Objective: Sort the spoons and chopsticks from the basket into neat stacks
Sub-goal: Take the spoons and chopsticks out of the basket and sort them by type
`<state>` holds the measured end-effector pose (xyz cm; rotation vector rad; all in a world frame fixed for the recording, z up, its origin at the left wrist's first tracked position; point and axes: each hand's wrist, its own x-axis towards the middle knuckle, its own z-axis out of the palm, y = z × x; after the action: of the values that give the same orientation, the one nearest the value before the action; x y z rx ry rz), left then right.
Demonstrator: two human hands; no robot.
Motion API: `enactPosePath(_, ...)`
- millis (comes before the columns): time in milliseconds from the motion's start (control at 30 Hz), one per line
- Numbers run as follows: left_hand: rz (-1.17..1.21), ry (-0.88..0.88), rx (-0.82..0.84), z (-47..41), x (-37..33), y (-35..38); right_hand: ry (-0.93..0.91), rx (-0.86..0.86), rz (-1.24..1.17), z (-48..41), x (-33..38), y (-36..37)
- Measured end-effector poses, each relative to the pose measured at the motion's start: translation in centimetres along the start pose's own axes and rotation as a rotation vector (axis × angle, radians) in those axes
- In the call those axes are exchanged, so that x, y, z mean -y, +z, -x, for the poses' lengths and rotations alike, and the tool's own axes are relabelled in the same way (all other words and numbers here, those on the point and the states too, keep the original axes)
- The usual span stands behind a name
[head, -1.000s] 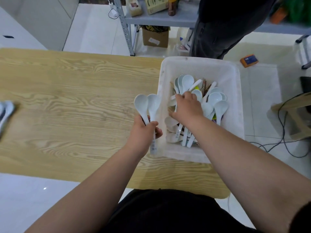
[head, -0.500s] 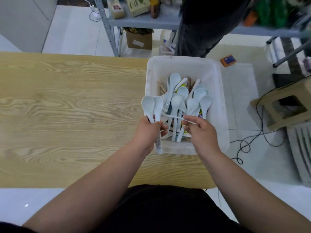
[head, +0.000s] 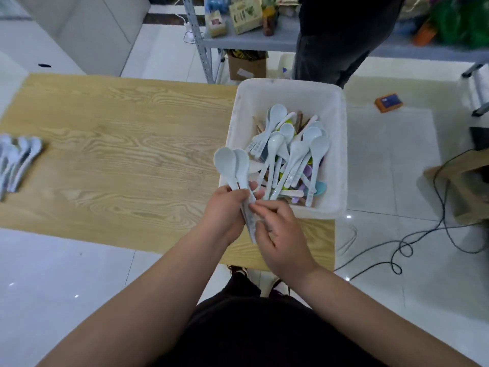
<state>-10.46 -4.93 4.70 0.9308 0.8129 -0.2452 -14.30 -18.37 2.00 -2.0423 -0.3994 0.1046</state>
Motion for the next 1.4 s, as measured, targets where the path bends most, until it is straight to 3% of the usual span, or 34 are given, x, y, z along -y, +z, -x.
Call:
enactPosePath(100, -0.048, 0.113, -0.076, 2.4, 0.8, -2.4, -0.038, 0.111, -0.076, 1.5, 0.2, 1.0)
enactPosePath(267, -0.245, 0.221, -0.133, 6.3, 1.5, -7.9, 0.304, 0.203, -0.373, 1.3, 3.1, 3.3)
enactPosePath(433, -0.42, 0.297, -0.101, 9.5, 1.3, -12.7, 0.543, 0.488, -0.547, -1.5, 6.7, 8.1)
enactPosePath(567, -0.48, 0.326, -0.071, 11.3, -0.7, -17.9, 0.537, 0.541, -0.445, -2.5, 10.9, 13.9)
enactPosePath(933, -0.295, 0.255, -0.056, 15.4, -7.9, -38.9, 0.472, 0.639, -0.544, -0.7, 23.9, 33.7)
enactPosePath(1133, -0.465, 0.147, -0.065, 14.4, -9.2, -46.0, 0.552, 0.551, -0.648, -3.5, 25.3, 39.8)
enactPosePath(1400, -0.49, 0.143, -0.194, 9.4, -15.2, -50.4, 0.622, 0.728, -0.589, -10.3, 24.6, 46.3)
